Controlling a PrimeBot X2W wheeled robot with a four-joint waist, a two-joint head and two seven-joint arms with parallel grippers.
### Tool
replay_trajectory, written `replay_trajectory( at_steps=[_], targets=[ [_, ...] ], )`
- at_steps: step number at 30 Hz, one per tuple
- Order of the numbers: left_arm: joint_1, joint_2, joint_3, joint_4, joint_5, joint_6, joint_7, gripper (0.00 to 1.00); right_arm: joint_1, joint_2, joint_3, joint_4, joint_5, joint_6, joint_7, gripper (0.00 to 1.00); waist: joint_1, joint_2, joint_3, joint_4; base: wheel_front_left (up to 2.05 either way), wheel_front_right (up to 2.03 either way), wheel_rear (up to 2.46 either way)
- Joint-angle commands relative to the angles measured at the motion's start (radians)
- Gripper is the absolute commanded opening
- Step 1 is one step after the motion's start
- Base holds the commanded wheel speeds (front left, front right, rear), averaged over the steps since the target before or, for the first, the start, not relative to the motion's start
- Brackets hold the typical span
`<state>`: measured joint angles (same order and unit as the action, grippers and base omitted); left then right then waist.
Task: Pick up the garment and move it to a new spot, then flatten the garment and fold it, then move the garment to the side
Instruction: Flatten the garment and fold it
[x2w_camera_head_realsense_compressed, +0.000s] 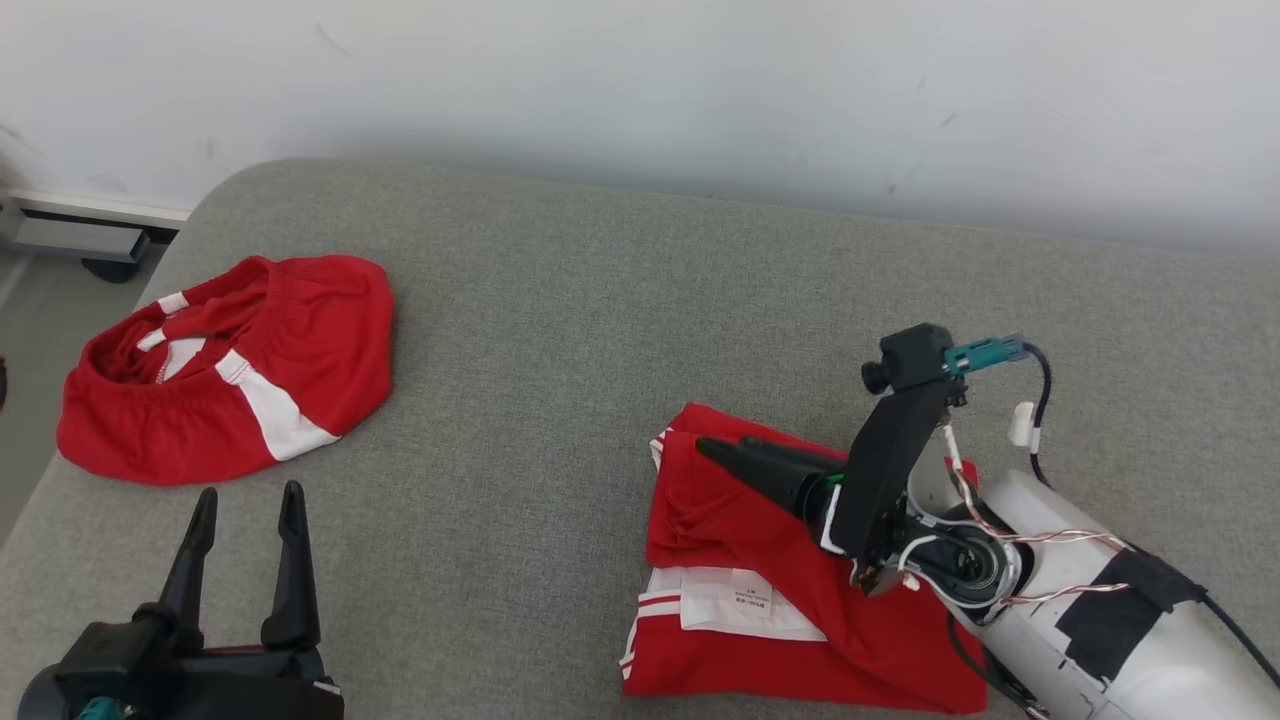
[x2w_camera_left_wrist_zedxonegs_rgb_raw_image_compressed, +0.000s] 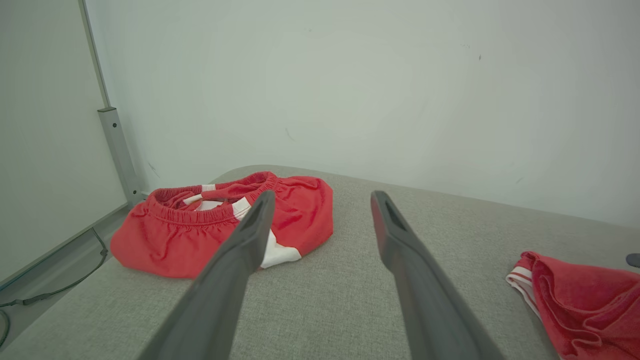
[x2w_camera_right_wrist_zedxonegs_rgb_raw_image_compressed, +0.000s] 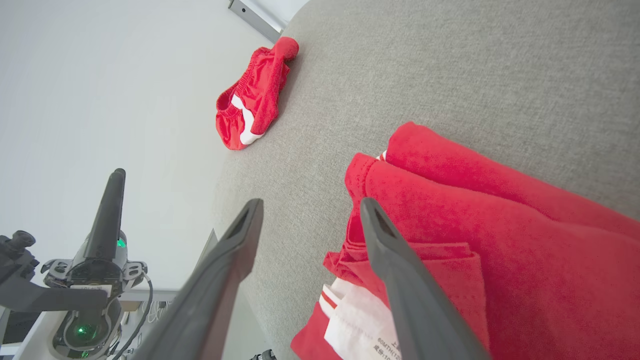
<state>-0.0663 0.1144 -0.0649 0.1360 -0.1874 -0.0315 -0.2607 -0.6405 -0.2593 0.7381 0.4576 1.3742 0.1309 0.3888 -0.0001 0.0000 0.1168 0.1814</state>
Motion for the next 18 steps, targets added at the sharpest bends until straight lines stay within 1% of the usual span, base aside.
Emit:
replay_trajectory(
  at_steps=[1, 4, 10, 14, 18],
  targets=[
    [0.0, 0.002, 0.005, -0.001, 0.009, -0.003, -0.006, 1.0, -0.005, -0.01, -0.006, -0.009, 0.009, 0.0, -0.01, 1.0, 0.0001, 0.0, -0.001, -0.001, 0.0, 0.0, 0.0],
    [0.003, 0.005, 0.01, -0.004, 0.012, -0.005, -0.006, 1.0, 0.006, -0.048, -0.018, -0.066, -0.004, 0.0, -0.06, 1.0, 0.0001, 0.0, -0.003, -0.005, 0.0, 0.0, 0.0],
    [0.006, 0.008, 0.015, -0.011, 0.02, -0.008, -0.006, 1.0, 0.042, -0.172, -0.008, -0.159, -0.093, 0.0, -0.187, 1.0, 0.0001, 0.0, -0.003, -0.017, 0.0, 0.0, 0.0],
    [0.012, 0.01, 0.018, -0.015, 0.021, -0.008, -0.006, 1.0, 0.082, -0.25, 0.011, -0.176, -0.172, 0.0, -0.277, 1.0, 0.0001, 0.0, -0.005, -0.027, 0.0, 0.0, 0.0],
    [0.017, 0.011, 0.019, -0.018, 0.023, -0.008, -0.006, 1.0, 0.12, -0.303, 0.042, -0.181, -0.265, 0.0, -0.361, 1.0, 0.0001, 0.0, -0.006, -0.038, 0.0, 0.0, 0.0]
  ],
)
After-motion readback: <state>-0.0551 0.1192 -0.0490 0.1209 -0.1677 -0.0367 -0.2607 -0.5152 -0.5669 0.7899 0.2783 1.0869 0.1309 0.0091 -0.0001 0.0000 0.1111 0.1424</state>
